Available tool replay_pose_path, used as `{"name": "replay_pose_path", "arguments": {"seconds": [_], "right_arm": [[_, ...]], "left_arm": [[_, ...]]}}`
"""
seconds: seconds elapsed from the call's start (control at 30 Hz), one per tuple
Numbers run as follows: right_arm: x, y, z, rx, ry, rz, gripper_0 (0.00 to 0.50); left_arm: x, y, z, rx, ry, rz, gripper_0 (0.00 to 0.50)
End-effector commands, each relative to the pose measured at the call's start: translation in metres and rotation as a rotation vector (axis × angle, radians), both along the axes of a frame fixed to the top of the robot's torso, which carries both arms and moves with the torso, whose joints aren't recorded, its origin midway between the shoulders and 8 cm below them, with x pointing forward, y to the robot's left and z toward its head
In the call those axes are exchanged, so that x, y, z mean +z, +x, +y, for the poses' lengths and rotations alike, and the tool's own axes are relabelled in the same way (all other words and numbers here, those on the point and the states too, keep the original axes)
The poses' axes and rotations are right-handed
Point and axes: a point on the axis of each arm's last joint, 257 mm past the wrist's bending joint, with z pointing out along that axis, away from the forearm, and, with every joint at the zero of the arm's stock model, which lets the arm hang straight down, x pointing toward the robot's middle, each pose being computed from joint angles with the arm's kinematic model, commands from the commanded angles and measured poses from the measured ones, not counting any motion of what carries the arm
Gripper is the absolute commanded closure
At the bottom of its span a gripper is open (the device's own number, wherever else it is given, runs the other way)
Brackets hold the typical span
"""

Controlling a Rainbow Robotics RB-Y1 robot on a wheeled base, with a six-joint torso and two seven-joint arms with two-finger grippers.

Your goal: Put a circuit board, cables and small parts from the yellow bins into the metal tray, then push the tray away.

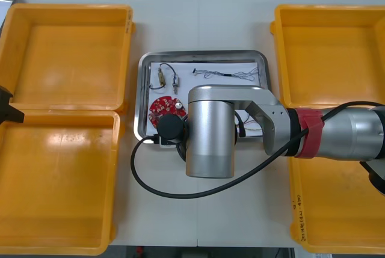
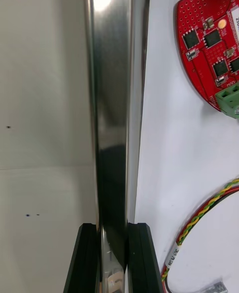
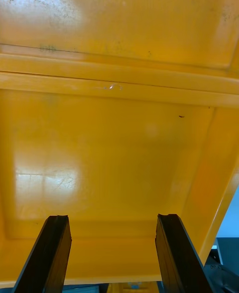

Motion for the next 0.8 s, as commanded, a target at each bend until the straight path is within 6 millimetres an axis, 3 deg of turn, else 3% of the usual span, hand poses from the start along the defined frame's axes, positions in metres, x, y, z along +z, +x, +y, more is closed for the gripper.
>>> {"name": "replay_pose_path", "arguments": {"seconds": [0.03, 0.8], "right_arm": [[0.029, 0.017, 0.02, 0.041, 0.009, -0.055, 0.5], [0.066, 0.064, 0.03, 0.038, -0.014, -0.129, 0.5]], "left_arm": [[0.013, -0.003, 0.014, -0.082, 0.094, -0.03, 0.0], [0.013, -0.003, 0.014, -0.082, 0.094, -0.03, 0.0]]}}
